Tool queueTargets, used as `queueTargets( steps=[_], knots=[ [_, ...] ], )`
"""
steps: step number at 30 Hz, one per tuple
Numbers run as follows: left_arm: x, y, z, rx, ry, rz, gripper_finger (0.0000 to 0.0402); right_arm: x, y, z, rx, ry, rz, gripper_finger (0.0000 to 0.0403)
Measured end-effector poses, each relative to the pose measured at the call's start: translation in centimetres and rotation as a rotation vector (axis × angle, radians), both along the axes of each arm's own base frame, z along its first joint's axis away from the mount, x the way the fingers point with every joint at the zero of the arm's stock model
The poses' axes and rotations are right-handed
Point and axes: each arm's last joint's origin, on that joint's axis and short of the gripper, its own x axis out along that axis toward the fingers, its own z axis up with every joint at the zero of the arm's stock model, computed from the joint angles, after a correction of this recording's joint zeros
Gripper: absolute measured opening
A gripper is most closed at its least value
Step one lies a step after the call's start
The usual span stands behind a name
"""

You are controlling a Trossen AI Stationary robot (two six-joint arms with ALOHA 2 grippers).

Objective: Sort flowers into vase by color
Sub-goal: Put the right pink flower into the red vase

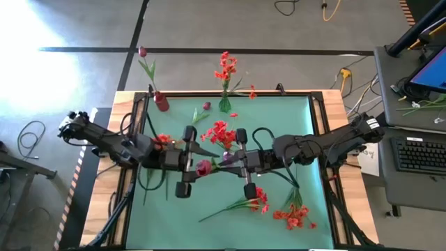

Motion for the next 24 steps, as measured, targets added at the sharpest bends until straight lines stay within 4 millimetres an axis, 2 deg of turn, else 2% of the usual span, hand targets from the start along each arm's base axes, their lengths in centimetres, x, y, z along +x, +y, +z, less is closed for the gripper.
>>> queueTargets(
  steps=[4,7,9,15,20,24],
  knots=[
    [0.14,0.03,-0.16,0.002,0.005,0.003,0.0174,-0.01,0.04,-0.01,0.002,0.001,0.001,0.0013],
    [0.11,0.02,-0.14,0.002,0.004,0.003,0.0153,-0.02,0.04,0.02,0.003,0.0,0.001,0.0013],
    [0.12,0.03,-0.14,0.002,0.005,0.002,0.0126,-0.02,0.03,0.01,0.003,0.0,0.001,0.0013],
    [0.1,0.0,-0.14,0.001,0.005,-0.002,0.0013,-0.03,-0.03,0.05,0.004,-0.002,-0.005,0.0013],
    [0.07,0.02,-0.01,-0.004,0.006,-0.002,0.0008,-0.06,-0.02,0.07,0.016,0.0,-0.003,0.0016],
    [-0.02,0.07,-0.04,-0.001,0.017,0.003,0.0002,-0.06,-0.04,-0.02,0.013,0.007,-0.024,0.0048]
  ],
)
